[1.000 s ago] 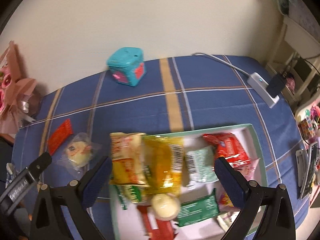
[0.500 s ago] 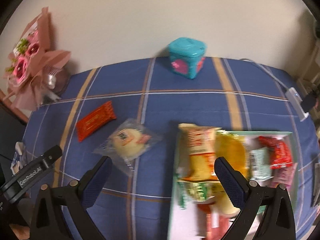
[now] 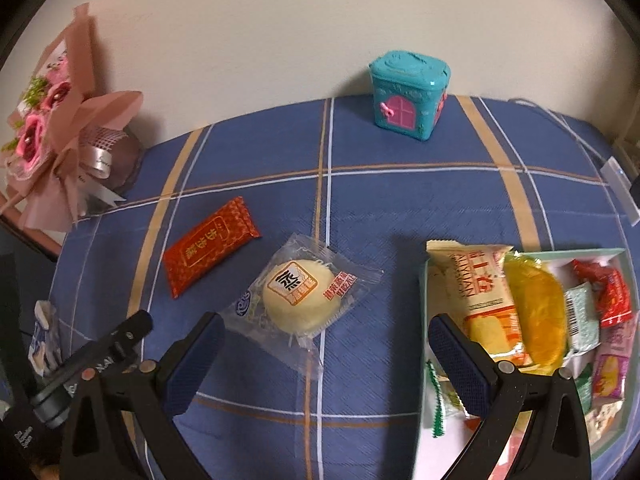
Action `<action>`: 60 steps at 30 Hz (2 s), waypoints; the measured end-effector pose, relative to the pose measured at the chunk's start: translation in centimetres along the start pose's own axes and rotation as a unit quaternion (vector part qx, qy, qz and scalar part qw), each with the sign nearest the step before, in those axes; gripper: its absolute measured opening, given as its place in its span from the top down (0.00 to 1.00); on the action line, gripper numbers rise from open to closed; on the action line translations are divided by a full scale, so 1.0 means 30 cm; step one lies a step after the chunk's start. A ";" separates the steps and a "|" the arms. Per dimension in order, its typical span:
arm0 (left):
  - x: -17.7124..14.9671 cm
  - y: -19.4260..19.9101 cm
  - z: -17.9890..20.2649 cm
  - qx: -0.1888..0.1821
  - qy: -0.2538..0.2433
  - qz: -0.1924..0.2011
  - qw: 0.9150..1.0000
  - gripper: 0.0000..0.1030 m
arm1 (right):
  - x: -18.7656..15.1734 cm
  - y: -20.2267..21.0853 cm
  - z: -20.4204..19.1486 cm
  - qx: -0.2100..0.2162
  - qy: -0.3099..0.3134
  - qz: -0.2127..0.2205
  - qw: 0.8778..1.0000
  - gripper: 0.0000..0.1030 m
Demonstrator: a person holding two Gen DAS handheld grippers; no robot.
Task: Organize snacks
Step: 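Withdraw both grippers from the tray toward the red packet and bun, then grasp the clear-wrapped bun with right gripper while left grasps the red rectangular packet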
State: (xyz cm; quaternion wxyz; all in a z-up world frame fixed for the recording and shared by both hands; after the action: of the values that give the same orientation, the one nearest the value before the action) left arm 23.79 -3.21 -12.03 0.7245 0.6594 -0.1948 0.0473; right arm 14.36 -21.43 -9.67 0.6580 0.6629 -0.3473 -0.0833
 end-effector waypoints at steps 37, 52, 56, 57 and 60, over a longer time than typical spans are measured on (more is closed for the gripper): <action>0.171 -0.274 0.312 -0.027 -0.273 -0.019 0.961 0.03 | 0.056 -0.236 0.038 -0.004 -0.050 -0.078 0.996 0.17; 0.155 -0.233 0.260 -0.061 -0.175 -0.021 0.982 0.51 | 0.020 -0.248 0.042 0.015 -0.043 -0.081 0.996 0.39; 0.118 -0.218 0.231 -0.069 -0.140 -0.025 0.988 0.51 | -0.009 -0.230 0.046 0.015 -0.041 -0.082 0.996 0.41; 0.106 -0.210 0.229 -0.072 -0.131 -0.027 0.988 0.51 | -0.013 -0.226 0.053 0.018 -0.044 -0.083 0.995 0.41; 0.042 -0.184 0.213 -0.090 -0.087 -0.036 0.991 0.52 | -0.022 -0.206 0.062 0.023 -0.044 -0.084 0.995 0.42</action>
State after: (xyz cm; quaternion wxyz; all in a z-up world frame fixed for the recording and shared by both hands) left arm 25.33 -10.37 -16.42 0.7626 0.5996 -0.2365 -0.0539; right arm 14.99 -23.22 -15.88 0.6172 0.7002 -0.3214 -0.1595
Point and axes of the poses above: each gripper's, at about its wrist camera, not at the fingertips, and y roughly against the way its jaws point, z to its right, x to its top, the point moved 9 cm from there along -y, roughly the way its jaws point, and after that the axes turned 4 degrees about -z, right-handed, at the moved point
